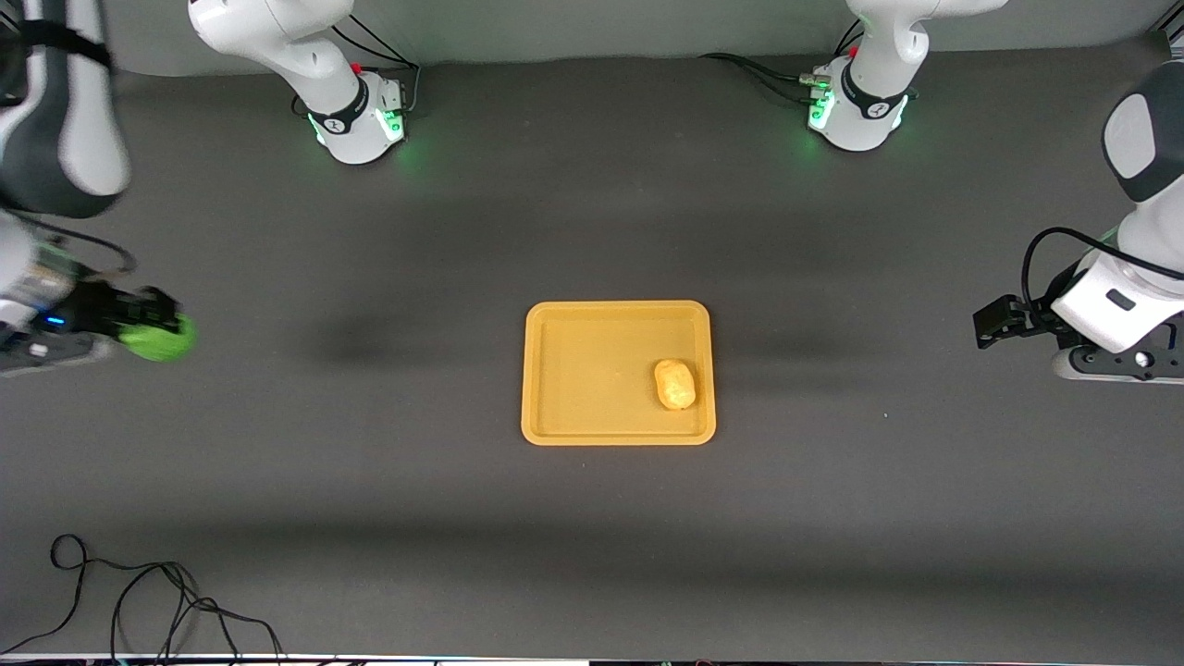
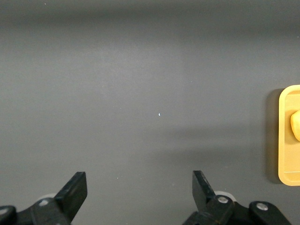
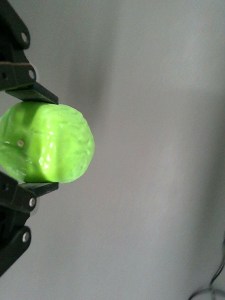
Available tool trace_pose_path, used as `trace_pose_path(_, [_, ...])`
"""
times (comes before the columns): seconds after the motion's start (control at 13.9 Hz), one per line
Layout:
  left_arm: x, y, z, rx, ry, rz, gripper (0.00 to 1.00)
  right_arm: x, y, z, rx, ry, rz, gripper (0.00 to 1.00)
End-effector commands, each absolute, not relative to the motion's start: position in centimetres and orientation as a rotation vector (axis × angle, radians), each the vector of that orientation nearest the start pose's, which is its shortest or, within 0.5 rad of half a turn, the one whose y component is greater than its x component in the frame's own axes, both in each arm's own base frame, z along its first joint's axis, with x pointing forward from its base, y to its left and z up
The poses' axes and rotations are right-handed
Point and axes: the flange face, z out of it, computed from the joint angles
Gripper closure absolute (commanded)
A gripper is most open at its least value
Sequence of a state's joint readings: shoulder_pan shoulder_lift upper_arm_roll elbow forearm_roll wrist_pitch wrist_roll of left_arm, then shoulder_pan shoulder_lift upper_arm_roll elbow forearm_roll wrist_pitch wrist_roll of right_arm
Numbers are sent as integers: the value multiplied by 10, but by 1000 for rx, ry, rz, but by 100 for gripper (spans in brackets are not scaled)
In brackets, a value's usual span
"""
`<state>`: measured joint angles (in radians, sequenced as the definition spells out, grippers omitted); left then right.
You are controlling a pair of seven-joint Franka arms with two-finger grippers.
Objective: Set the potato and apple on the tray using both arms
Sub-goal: 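Carry the apple with the right gripper onto the tray beside the potato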
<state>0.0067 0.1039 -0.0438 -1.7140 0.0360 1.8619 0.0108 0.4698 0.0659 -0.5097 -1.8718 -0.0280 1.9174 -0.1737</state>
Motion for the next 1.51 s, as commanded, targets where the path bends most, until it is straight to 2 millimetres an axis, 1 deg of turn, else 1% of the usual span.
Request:
trace_pose_path(0.0, [597,-23,539,-3125,81,-28,0,609,118,471,-3185,-56,3,65])
trace_pose_path(0.07, [596,-23,544,-3125,77,23,0,618,169,468,-3165,16,-19,65])
trace_pose_path(0.14, [597,-17,541,-3125,69,73,0,622,221,462,-3161,67,-33,65])
trace_pose_path(0.22, [600,-4,542,-3136,43,77,0,624,266,455,-3160,145,-53,65])
trace_pose_path(0.29, [600,8,544,-3181,0,74,0,619,309,446,-3132,244,-47,65])
trace_pose_path(0.36, [600,9,543,-3234,-29,81,0,612,353,432,-3102,350,-35,65])
trace_pose_path(0.43, [600,5,546,-3237,-42,72,0,603,395,421,-3098,417,-48,65])
trace_pose_path(0.5, [600,6,546,-3220,-13,74,0,596,429,409,-3090,478,-65,65])
trace_pose_path(0.65, [597,17,544,-3177,-13,96,1,577,489,380,-3055,555,-53,65])
trace_pose_path(0.72, [597,23,545,-3175,-23,90,1,573,507,361,-3039,581,-58,65])
trace_pose_path(0.79, [599,35,546,-3180,-51,63,1,573,515,339,-3028,604,-83,65])
trace_pose_path(0.86, [600,37,544,-3177,-53,58,0,569,526,311,-3027,584,-112,65])
trace_pose_path(1.01, [607,34,531,-3181,-55,82,0,572,530,269,-3026,580,-148,65])
trace_pose_path(1.08, [611,32,524,-3179,-77,81,0,573,531,253,-3026,576,-164,65])
trace_pose_path(1.15, [614,42,514,-3180,-100,102,0,574,530,242,-3029,573,-172,65])
trace_pose_path(1.22, [614,58,511,-3178,-126,104,0,574,529,233,-3036,570,-174,65])
trace_pose_path(1.29, [614,70,510,-3183,-150,100,0,575,527,227,-3044,568,-177,65])
trace_pose_path(1.44, [615,62,509,-3184,-133,103,0,581,520,224,-3046,578,-176,65])
